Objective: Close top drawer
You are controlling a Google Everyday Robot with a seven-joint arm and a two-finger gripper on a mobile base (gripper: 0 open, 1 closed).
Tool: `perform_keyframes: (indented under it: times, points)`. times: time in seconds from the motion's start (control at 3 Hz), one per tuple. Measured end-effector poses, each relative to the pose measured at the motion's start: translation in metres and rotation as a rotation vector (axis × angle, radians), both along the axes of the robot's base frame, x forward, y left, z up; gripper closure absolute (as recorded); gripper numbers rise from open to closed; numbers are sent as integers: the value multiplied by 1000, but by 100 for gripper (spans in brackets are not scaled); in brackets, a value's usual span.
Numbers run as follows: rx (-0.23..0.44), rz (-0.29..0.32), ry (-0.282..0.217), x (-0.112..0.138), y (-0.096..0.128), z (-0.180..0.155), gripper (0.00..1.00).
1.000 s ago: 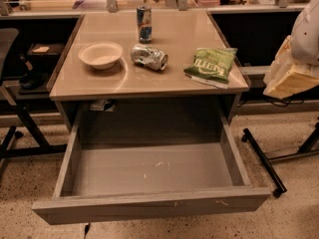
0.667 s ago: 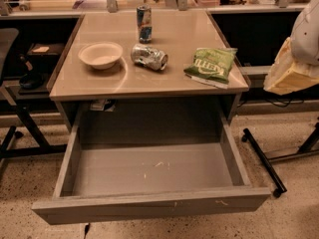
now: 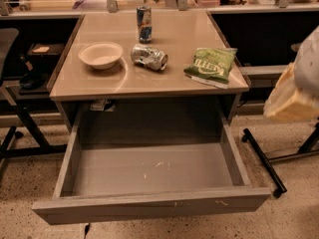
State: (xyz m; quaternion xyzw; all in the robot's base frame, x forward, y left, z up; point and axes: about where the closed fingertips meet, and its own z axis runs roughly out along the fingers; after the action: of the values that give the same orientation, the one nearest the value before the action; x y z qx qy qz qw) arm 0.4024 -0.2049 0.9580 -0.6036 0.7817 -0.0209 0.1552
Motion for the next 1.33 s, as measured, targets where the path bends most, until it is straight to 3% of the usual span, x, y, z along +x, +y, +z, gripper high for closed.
perform_keyframes:
  times: [0.67,1.0,1.33]
  points:
    - [21,5,255,-82,11,-128,100]
    - [9,5,314,-99,8,-151,100]
    - [9,5,314,-99,8,-151,100]
